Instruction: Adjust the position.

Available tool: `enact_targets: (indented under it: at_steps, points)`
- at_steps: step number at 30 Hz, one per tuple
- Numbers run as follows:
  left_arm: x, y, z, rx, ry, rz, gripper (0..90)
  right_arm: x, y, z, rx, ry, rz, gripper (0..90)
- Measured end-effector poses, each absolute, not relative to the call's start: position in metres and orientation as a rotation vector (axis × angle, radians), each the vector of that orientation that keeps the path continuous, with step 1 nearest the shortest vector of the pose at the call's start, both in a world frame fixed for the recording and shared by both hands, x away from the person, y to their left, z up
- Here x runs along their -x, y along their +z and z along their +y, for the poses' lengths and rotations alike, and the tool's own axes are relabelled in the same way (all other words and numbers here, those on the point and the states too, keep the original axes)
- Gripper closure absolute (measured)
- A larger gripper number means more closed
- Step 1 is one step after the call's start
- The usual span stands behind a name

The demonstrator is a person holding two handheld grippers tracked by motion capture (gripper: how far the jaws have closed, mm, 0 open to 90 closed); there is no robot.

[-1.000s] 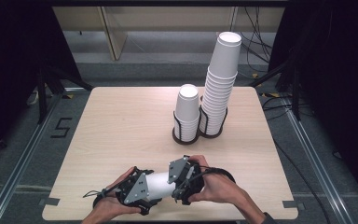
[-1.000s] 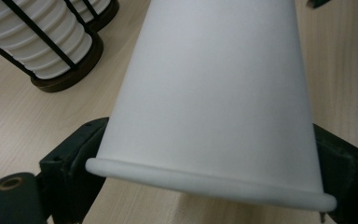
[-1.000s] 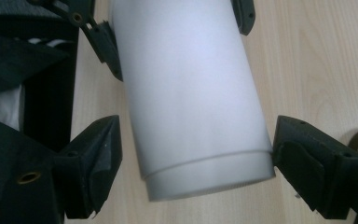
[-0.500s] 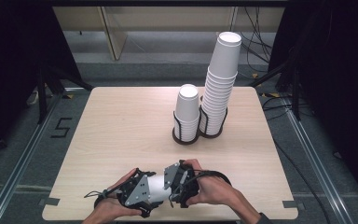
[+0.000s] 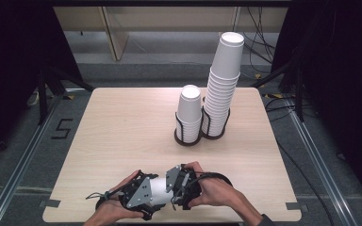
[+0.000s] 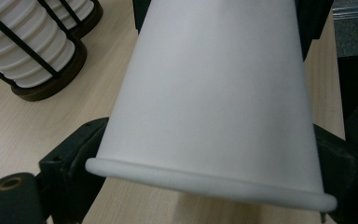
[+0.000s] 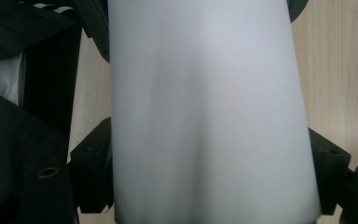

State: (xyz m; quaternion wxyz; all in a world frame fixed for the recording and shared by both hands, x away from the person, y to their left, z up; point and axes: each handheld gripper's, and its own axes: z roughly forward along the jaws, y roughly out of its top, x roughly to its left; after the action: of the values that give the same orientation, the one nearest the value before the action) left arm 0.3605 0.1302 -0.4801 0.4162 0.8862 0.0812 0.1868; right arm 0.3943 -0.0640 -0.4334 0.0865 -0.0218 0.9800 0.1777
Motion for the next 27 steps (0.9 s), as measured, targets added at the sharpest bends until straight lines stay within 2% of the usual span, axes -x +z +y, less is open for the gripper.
enact_targets:
  at_steps: [8, 10, 12, 19, 27]
  points:
    - [-0.362, -0.484, 0.131, -2.158, 0.407, 0.236, 6.2, -0.4, -0.434, -0.068, 0.117, 0.585, 2.95, 23.4]
    - [-0.364, -0.486, 0.134, -2.109, 0.384, 0.254, 5.4, -0.401, -0.434, -0.074, 0.058, 0.62, 2.977, 23.4]
    - [-0.366, -0.486, 0.137, -2.066, 0.361, 0.272, 4.7, -0.408, -0.434, -0.076, 0.139, 0.707, 2.964, 23.4]
    - [-0.369, -0.486, 0.141, -1.95, 0.307, 0.292, 4.8, -0.416, -0.433, -0.088, 0.027, 0.889, 3.028, 23.5]
    - [-0.369, -0.484, 0.145, -1.921, 0.287, 0.309, 5.1, -0.421, -0.431, -0.096, 0.055, 0.983, 3.016, 23.5]
